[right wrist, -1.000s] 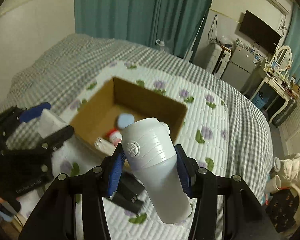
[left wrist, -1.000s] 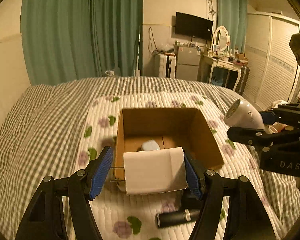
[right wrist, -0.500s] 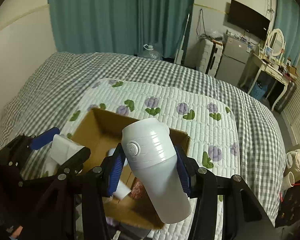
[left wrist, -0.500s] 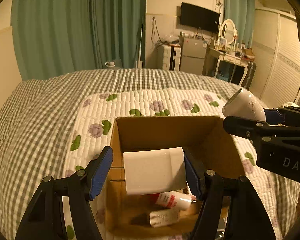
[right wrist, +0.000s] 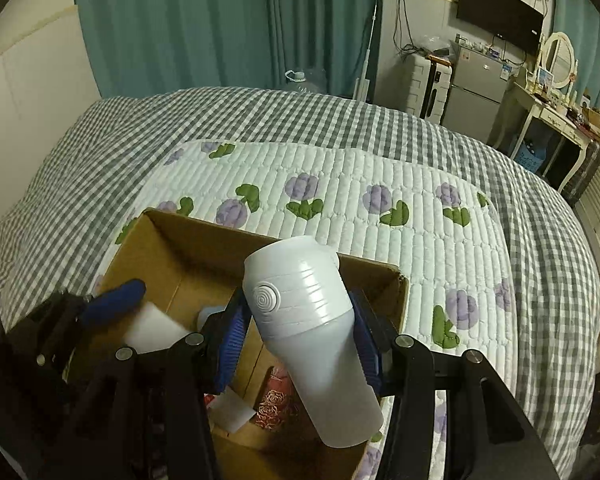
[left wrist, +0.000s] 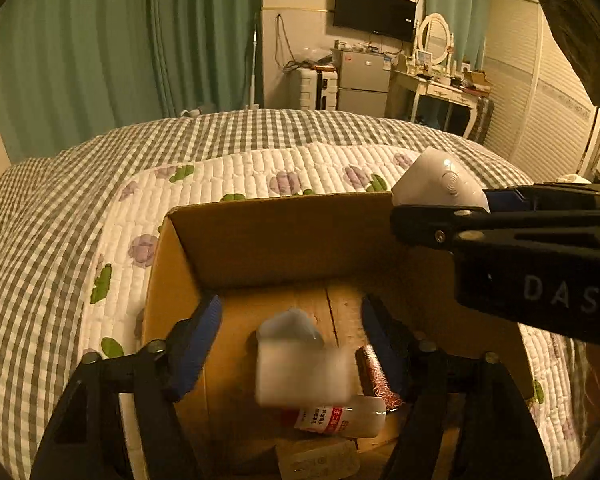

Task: Organize rigid objects
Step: 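Drop the charger block into the box with the left tool while the right drops the white device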

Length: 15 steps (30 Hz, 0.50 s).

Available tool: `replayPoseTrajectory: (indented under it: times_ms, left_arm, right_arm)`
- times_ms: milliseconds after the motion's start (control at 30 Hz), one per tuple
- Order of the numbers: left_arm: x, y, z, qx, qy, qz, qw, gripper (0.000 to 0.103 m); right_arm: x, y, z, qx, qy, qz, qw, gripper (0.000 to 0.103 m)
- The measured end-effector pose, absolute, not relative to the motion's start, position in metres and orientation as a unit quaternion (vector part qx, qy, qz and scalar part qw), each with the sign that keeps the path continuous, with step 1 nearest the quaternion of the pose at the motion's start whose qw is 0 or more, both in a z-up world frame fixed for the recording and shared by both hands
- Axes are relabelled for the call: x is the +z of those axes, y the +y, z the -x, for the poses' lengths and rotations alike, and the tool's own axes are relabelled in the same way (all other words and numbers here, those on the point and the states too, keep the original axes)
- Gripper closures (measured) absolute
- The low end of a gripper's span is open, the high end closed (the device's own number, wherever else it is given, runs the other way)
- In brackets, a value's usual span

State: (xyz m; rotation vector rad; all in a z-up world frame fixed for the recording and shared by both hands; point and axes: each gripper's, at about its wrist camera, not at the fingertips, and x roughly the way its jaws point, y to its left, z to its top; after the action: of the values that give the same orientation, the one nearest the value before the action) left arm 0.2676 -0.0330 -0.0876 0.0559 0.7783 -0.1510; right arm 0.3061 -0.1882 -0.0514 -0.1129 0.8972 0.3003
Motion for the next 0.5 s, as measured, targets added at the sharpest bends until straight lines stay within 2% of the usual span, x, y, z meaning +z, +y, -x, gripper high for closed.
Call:
replayPoseTrajectory:
  times_ms: [300,367,500]
  left_arm:
    - [-0.071,-0.023,-0.254,-0.053,0.373,-0.016,0.926,0.024]
    - [-0.062,-0.019,-0.246,-0.051,0.369,-0.014,0.928,0.024]
    - [-0.038,-0.012,-0.225,-0.045,0.354,-0.012,0.934,0.02]
  right_arm:
    - [-0.05,-0.183,-0.31,0.144,0.432,0.051,0.889,0.052]
    - [-0.045,-0.18,-0.306,0.135,0.427,0.06,0.892,0.033]
    - [-0.021,-0.182,-0.288,0.122,0.405,0.064,0.904,0.03]
